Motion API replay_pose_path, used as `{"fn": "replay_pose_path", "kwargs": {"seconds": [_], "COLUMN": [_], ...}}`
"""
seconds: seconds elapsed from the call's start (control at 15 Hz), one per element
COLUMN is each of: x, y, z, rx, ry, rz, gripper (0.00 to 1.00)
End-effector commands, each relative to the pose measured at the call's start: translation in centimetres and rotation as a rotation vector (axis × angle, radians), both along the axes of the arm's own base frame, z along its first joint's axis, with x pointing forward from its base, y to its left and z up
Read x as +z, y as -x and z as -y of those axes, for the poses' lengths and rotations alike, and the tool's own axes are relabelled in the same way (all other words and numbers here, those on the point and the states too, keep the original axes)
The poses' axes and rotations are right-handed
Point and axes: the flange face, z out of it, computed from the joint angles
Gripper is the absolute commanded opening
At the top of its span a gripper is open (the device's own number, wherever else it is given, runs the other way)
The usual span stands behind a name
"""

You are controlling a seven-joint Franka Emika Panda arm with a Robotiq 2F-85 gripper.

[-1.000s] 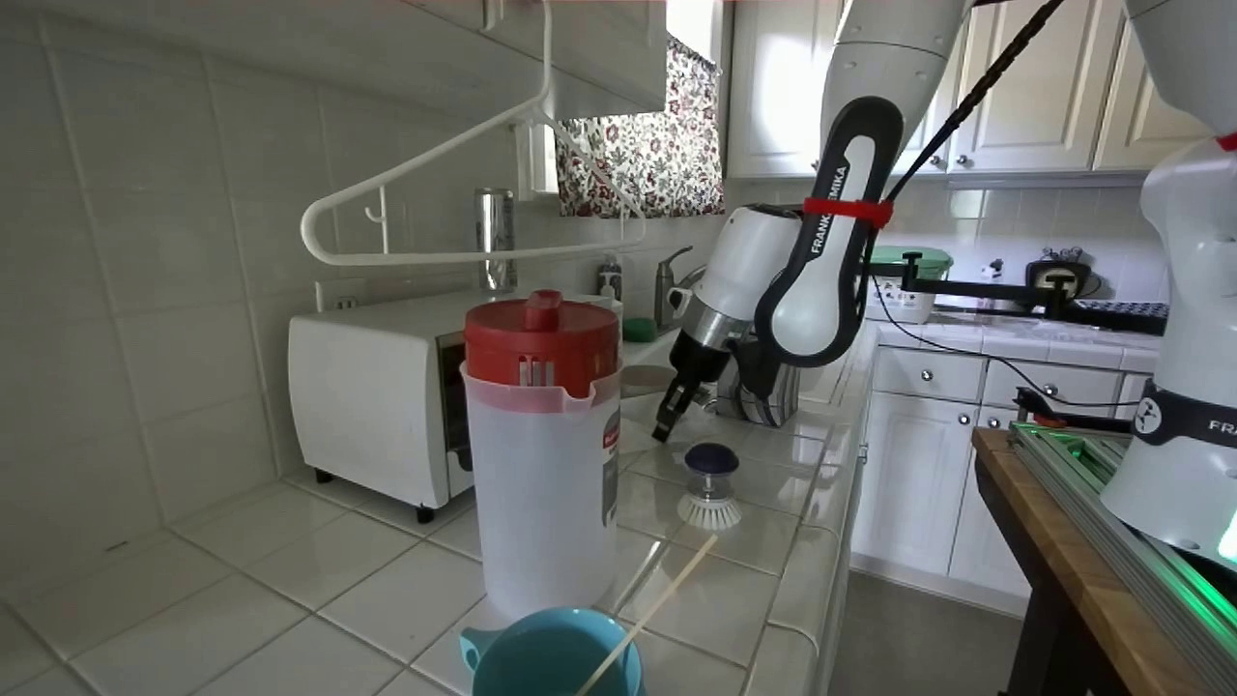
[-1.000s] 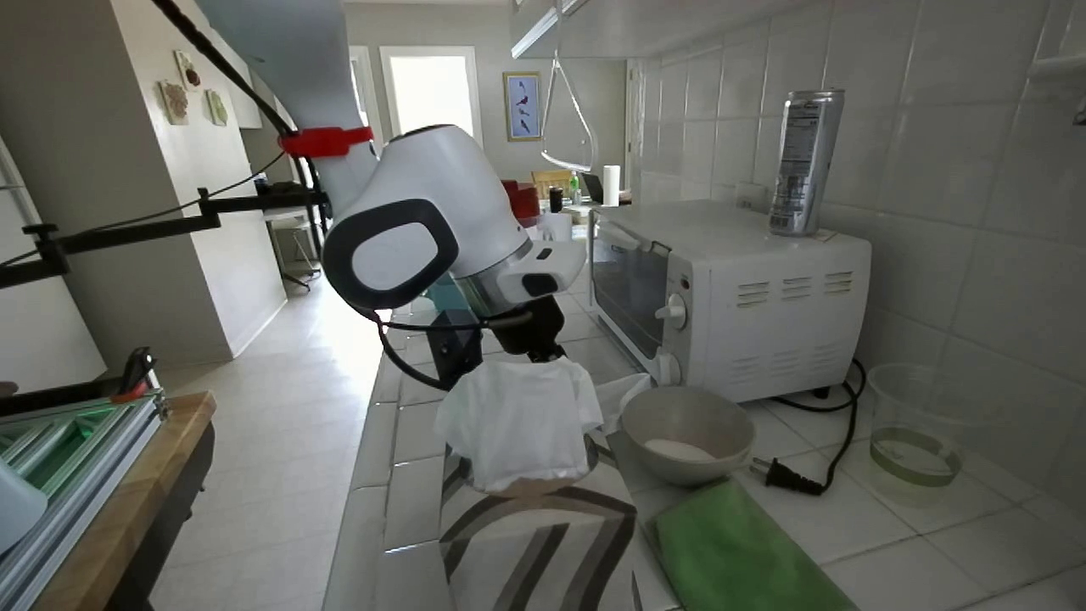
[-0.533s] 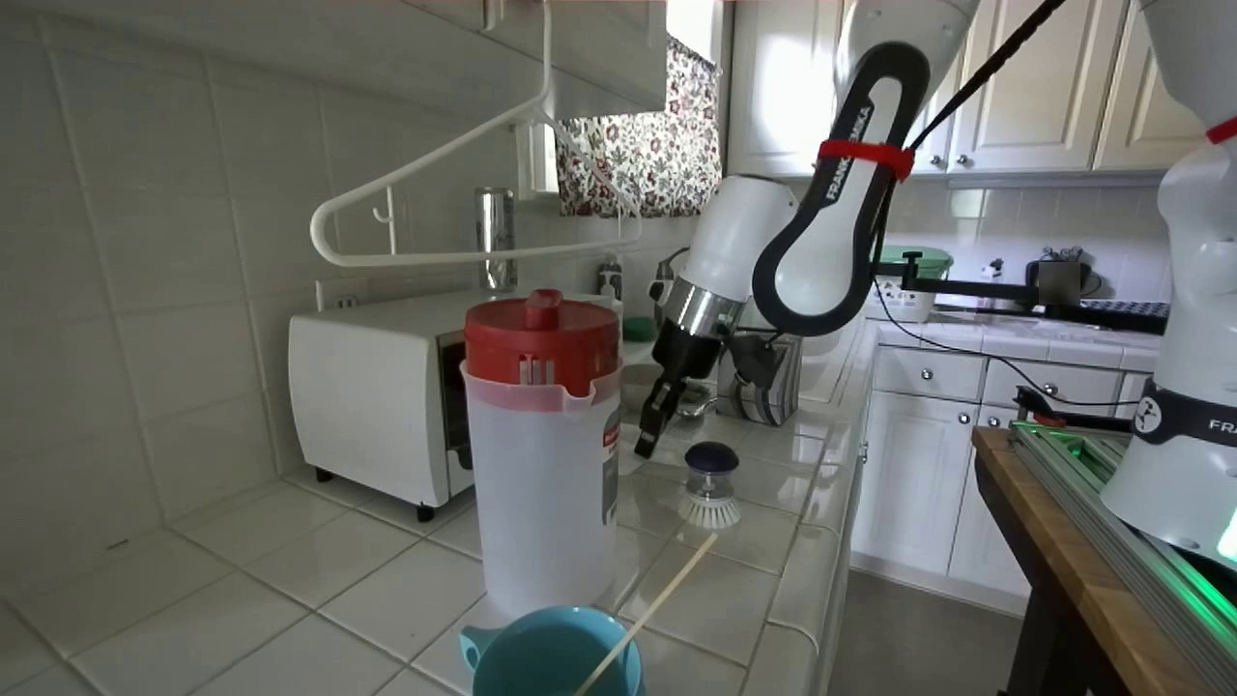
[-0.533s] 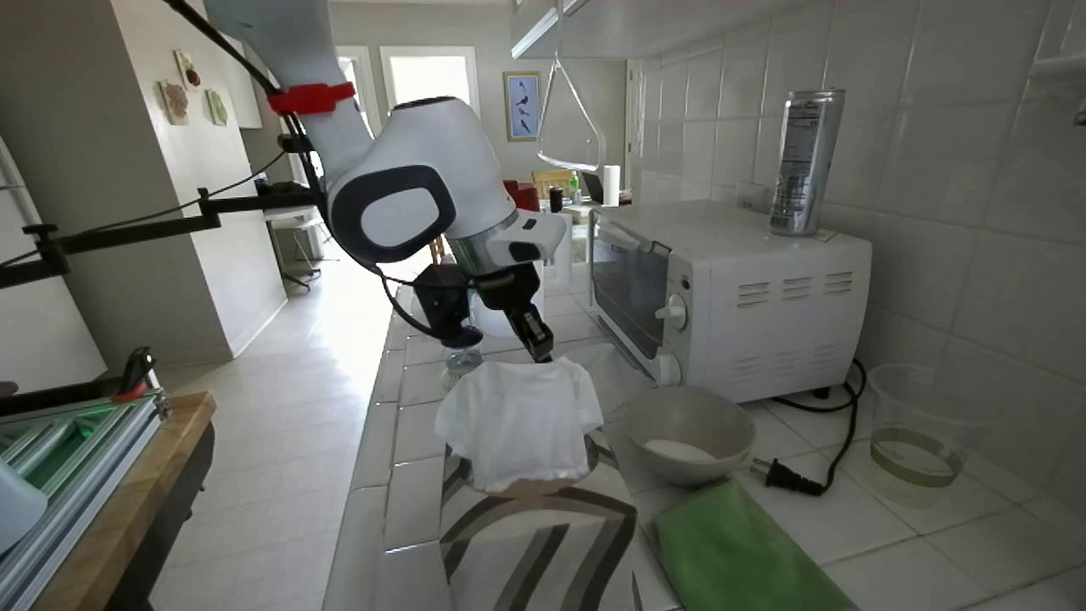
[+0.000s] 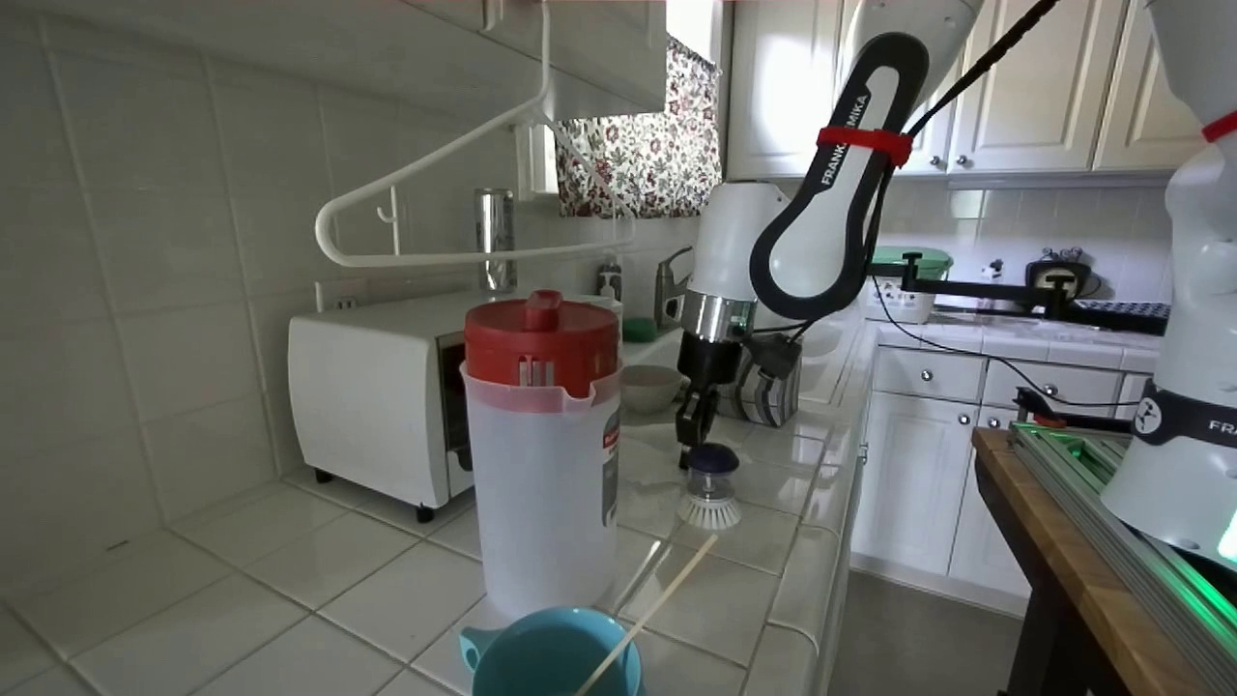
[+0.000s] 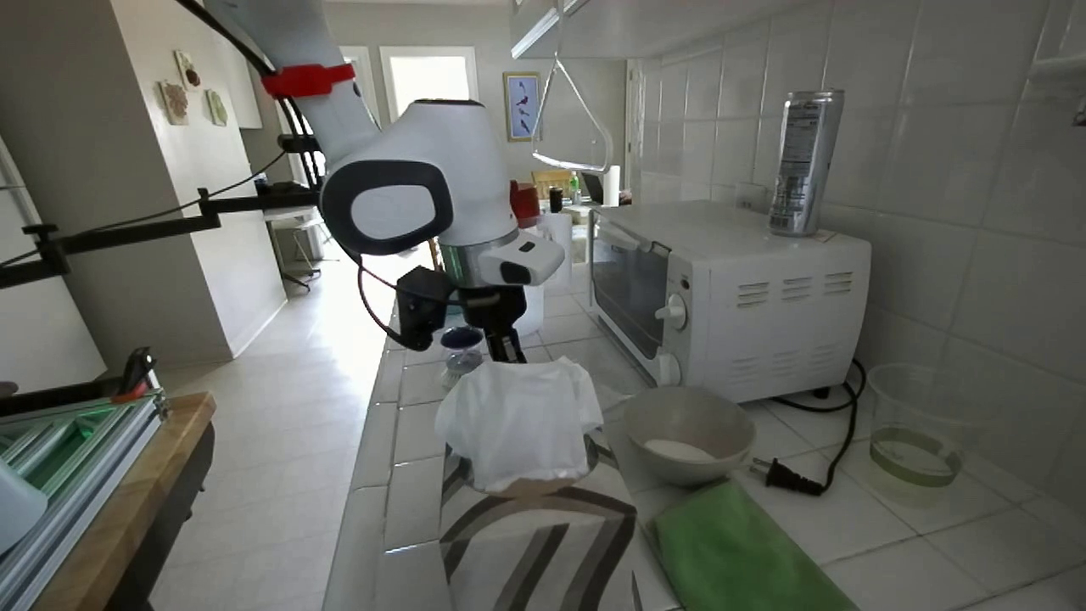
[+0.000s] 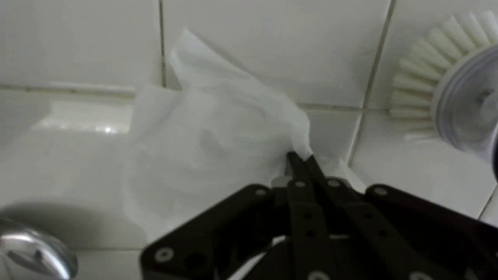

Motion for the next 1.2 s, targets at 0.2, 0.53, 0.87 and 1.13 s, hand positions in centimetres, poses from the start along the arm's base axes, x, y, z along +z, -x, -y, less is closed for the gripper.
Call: {"fn": "replay_pose_path", "kwargs": {"seconds": [0.2, 0.53, 0.87, 1.13], "x": [-0.5, -0.5, -0.6, -0.7], "y": [0.8, 1.0, 0.3, 0.3], "z": [1.5, 3.2, 1.9, 1.0], "rx": [-0.031, -0.063, -0.039, -0.027], "ry": [0.014, 0.043, 0.041, 0.043], "rz": [-0.088, -0.099, -0.095, -0.101], "gripper": [0.0, 0.0, 0.0, 0.0]}}
